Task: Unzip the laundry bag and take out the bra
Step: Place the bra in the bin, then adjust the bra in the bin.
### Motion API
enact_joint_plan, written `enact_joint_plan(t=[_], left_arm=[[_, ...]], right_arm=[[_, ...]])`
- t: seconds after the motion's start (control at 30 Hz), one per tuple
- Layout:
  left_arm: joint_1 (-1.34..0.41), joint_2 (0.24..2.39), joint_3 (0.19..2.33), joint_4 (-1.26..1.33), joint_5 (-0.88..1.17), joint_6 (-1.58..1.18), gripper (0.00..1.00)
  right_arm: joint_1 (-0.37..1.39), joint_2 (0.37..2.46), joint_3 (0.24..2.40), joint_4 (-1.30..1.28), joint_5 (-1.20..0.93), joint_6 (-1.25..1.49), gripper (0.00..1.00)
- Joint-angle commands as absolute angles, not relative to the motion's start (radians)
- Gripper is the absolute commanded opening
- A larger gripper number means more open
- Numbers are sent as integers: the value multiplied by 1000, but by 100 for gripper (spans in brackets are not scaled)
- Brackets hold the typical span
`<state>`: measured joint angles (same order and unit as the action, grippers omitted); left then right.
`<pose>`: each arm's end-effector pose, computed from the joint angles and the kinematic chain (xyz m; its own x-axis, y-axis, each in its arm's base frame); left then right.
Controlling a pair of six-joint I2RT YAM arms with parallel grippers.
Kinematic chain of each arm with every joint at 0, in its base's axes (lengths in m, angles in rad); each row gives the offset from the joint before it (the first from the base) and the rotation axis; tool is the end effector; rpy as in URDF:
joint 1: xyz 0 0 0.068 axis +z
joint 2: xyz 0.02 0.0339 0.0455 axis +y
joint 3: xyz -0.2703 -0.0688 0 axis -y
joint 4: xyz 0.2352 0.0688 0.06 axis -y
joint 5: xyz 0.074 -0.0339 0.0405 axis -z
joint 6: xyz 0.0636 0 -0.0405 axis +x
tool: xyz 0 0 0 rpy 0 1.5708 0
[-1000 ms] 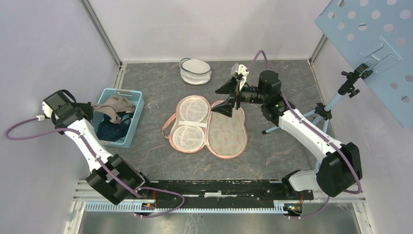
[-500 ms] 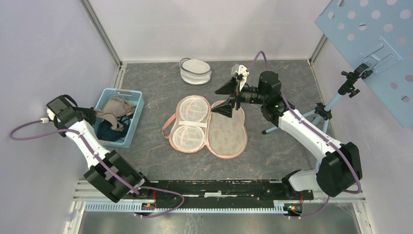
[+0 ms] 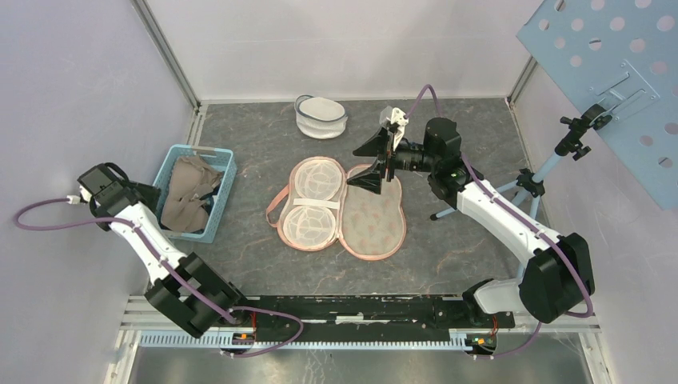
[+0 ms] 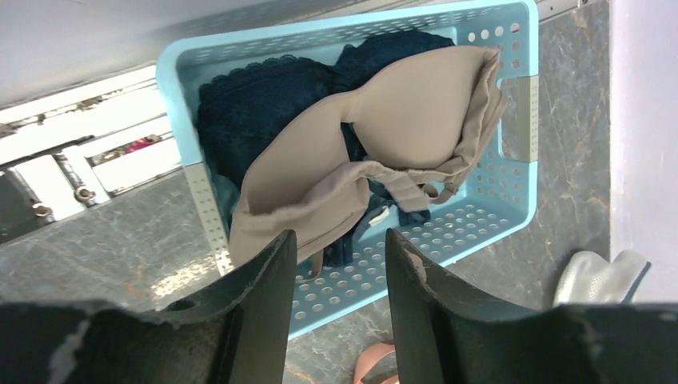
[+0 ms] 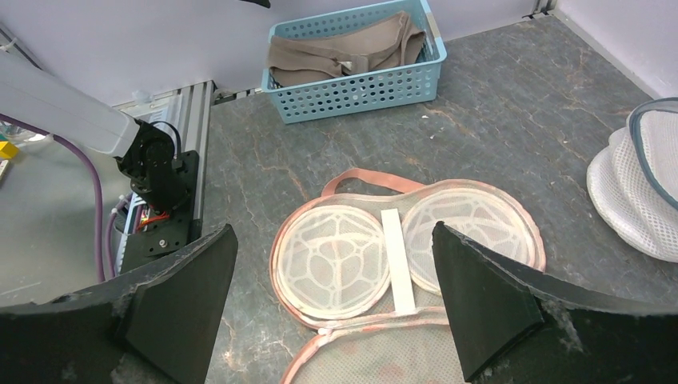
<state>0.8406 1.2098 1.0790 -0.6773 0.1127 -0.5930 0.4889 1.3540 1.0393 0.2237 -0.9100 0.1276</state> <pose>0.1790 0.1892 0.2960 -0.0151 -0.8494 -0.5275 -0.8404 0.2966 -0.4535 0.2560 0.1930 0.3515 -0.2046 -0.0204 -0.9786 -0.9642 0.1766 0.1979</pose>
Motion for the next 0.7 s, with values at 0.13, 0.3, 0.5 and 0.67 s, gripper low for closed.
enact_joint_plan(t=[0.13, 0.3, 0.5, 0.67], left_arm=[[859, 1118, 1050, -672, 126, -345, 53], [858, 1117, 1017, -674, 174, -203, 45], [857, 1201, 973, -645, 192, -161, 39], [853, 1282, 936, -534, 175, -167, 35]], right_arm=[[486, 1349, 1037, 263, -927, 134, 98], [486, 1352, 1025, 259, -922, 124, 98], [485, 1361, 1030, 241, -920, 112, 98], [483, 1361, 1029, 194, -902, 75, 98]])
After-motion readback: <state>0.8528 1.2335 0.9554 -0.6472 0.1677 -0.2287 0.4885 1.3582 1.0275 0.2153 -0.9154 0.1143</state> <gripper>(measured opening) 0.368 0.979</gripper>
